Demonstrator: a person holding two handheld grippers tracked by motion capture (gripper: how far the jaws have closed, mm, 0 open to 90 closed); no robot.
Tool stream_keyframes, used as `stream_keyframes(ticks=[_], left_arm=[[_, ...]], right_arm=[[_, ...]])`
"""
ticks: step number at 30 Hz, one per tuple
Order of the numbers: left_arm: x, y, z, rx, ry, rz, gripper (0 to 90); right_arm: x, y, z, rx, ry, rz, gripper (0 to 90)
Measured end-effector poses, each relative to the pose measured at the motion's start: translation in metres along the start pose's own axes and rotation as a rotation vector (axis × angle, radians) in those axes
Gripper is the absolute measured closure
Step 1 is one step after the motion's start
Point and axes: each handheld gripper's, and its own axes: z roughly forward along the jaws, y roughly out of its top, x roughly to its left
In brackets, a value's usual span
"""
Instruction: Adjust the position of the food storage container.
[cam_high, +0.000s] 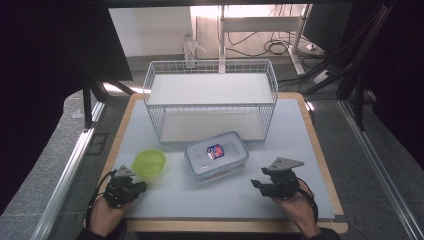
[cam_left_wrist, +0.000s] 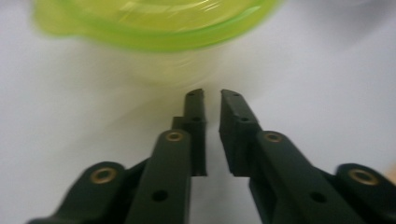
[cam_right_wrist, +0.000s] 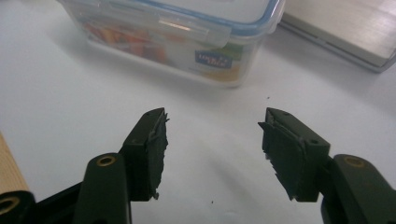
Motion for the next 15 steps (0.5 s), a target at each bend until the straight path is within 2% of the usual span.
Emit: stream_keyframes(ticks=[1,2,3,4,5,6,7,9,11,12,15], left_arm=[[-0.010,0.003,-0.003,-0.039,-0.021,0.046,74.0],[-0.010,0.003,-0.003,-0.039,-0.021,0.046,69.7],[-0.015,0.006,-0.003,-0.056,-0.031,0.069,69.7],[-0.024,0.011,-0.003,-0.095,-0.040,0.108,60.3],[-0.024,0.011,-0.003,-0.095,-0.040,0.108,56.2],[-0.028,0.014,-0.002,-0.114,-0.051,0.126,56.2],[-0.031,0.016,-0.001,-0.125,-0.058,0.127,49.4],[-0.039,0.022,0.001,-0.177,-0.067,0.154,42.6],[-0.042,0.024,0.001,-0.192,-0.072,0.162,38.2],[-0.047,0.029,0.002,-0.219,-0.098,0.170,36.8],[-0.053,0.034,0.006,-0.229,-0.104,0.183,37.1]], right_arm=[[0.000,0.001,-0.001,-0.016,-0.001,0.005,37.7],[0.000,0.001,-0.001,-0.016,-0.001,0.005,37.7],[-0.001,0.001,-0.002,-0.023,0.000,0.010,36.6],[-0.001,0.002,-0.002,-0.034,0.000,0.018,34.9],[-0.001,0.002,-0.002,-0.034,0.000,0.018,34.9],[-0.002,0.003,-0.002,-0.037,0.000,0.023,33.8],[-0.003,0.003,-0.001,-0.040,0.003,0.034,32.6],[-0.005,0.005,0.000,-0.050,0.008,0.040,31.5],[-0.006,0.009,0.000,-0.060,0.019,0.053,30.9],[-0.007,0.011,0.000,-0.068,0.024,0.057,31.0],[-0.008,0.017,0.001,-0.068,0.032,0.057,33.4]])
